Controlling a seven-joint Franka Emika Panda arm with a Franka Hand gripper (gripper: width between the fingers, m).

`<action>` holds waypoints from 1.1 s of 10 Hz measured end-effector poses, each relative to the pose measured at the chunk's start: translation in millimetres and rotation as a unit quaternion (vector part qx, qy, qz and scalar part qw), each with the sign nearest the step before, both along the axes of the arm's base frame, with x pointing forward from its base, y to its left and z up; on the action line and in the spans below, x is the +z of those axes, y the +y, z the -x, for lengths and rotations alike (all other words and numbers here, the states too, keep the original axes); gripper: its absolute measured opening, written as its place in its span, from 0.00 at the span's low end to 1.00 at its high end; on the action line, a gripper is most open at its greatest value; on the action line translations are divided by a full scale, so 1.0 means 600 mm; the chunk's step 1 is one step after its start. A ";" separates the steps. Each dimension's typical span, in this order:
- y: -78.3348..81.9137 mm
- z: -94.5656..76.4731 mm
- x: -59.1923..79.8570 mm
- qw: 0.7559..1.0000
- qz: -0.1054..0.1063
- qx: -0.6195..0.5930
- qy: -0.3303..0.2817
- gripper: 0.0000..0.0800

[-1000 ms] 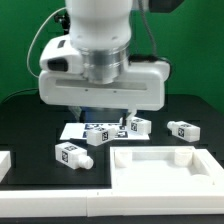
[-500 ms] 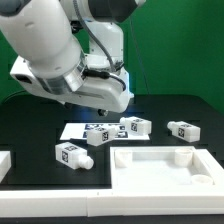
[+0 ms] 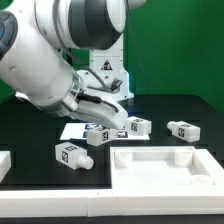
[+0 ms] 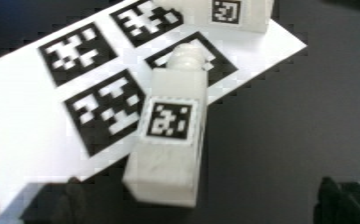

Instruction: Assemble one leg

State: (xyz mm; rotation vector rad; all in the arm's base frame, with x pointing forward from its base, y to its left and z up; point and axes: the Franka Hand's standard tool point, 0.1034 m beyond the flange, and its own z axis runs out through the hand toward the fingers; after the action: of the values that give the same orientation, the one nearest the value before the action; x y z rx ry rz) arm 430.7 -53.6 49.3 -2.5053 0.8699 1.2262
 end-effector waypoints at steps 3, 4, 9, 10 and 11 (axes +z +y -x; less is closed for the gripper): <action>0.016 0.004 -0.011 1.000 0.012 -0.005 -0.003 0.81; 0.015 0.004 -0.011 1.000 0.012 -0.006 -0.003 0.81; -0.009 0.084 -0.063 0.998 -0.007 -0.037 0.041 0.81; -0.008 0.082 -0.062 0.999 -0.006 -0.035 0.040 0.81; -0.008 0.083 -0.063 0.999 -0.006 -0.035 0.040 0.64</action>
Offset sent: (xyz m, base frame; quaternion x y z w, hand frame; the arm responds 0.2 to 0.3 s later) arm 0.0000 0.0000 0.0000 0.0000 0.0000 0.0000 1.0000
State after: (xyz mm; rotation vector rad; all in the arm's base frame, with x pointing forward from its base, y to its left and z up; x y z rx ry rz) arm 381.0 -58.5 11.7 -2.4092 0.9575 1.3136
